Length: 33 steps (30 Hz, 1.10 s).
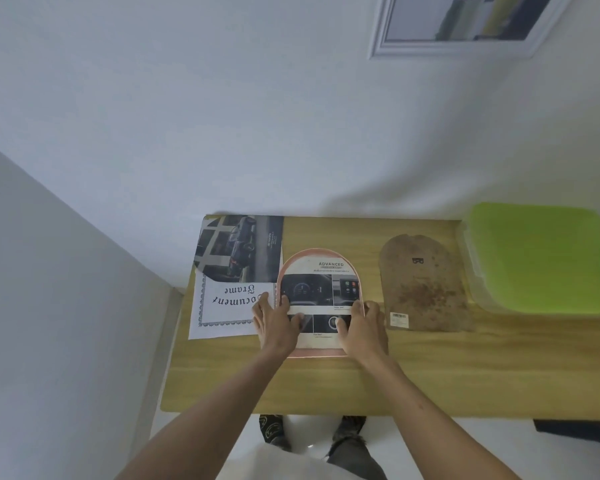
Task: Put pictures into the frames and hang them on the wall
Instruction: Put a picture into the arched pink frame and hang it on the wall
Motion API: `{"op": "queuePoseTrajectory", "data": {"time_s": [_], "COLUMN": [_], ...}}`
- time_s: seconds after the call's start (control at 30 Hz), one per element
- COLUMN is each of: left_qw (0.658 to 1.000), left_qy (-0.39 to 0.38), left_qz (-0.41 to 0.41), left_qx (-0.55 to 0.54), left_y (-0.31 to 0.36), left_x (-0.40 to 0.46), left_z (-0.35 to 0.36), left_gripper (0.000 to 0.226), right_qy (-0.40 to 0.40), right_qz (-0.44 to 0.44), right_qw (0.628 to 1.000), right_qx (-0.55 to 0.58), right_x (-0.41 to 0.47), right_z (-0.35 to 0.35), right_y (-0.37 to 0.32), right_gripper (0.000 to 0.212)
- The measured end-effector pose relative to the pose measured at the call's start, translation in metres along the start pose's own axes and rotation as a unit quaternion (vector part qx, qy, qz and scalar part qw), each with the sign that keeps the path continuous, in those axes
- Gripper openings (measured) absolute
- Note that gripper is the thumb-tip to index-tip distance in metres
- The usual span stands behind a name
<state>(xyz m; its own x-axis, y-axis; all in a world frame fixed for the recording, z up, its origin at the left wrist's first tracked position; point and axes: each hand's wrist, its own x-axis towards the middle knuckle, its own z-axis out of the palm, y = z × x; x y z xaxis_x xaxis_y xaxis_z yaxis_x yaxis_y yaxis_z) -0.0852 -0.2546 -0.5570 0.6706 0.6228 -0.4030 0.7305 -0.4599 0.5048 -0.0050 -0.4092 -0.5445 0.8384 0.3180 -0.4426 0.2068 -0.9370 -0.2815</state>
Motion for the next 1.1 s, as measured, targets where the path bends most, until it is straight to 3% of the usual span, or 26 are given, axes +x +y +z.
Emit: {"op": "queuePoseTrajectory", "data": {"time_s": [0.2, 0.43, 0.6, 0.73, 0.9, 1.03, 1.1], "left_qw": [0.995, 0.996, 0.994, 0.994, 0.993, 0.983, 0.976], "left_qy": [-0.002, -0.060, -0.059, -0.070, -0.052, 0.050, 0.036], "left_qz": [0.023, 0.068, 0.089, 0.087, 0.091, 0.096, 0.082], "left_qx": [-0.098, -0.021, -0.008, -0.022, -0.046, -0.146, -0.198], "left_y": [-0.004, -0.014, -0.019, -0.018, -0.021, -0.005, 0.007], "left_x": [0.004, 0.000, -0.004, -0.008, -0.010, -0.018, -0.024], "left_z": [0.007, 0.005, -0.001, -0.007, -0.010, -0.023, -0.029], "left_gripper": [0.036, 0.040, 0.042, 0.045, 0.068, 0.039, 0.039], "right_qy": [0.020, 0.048, 0.090, 0.053, -0.024, -0.098, -0.128], "right_qz": [0.027, 0.045, 0.013, 0.087, 0.121, 0.098, 0.080], "right_qw": [0.999, 0.989, 0.976, 0.895, 0.797, 0.721, 0.699], "right_qx": [0.025, 0.133, 0.199, 0.433, 0.591, 0.679, 0.699], "right_x": [0.000, -0.009, -0.024, -0.022, -0.009, -0.009, -0.010], "right_z": [0.008, 0.011, 0.001, -0.010, -0.025, -0.041, -0.048], "right_y": [-0.005, -0.019, -0.040, -0.041, -0.019, 0.008, 0.023], "right_gripper": [0.061, 0.053, 0.036, 0.046, 0.060, 0.064, 0.060]}}
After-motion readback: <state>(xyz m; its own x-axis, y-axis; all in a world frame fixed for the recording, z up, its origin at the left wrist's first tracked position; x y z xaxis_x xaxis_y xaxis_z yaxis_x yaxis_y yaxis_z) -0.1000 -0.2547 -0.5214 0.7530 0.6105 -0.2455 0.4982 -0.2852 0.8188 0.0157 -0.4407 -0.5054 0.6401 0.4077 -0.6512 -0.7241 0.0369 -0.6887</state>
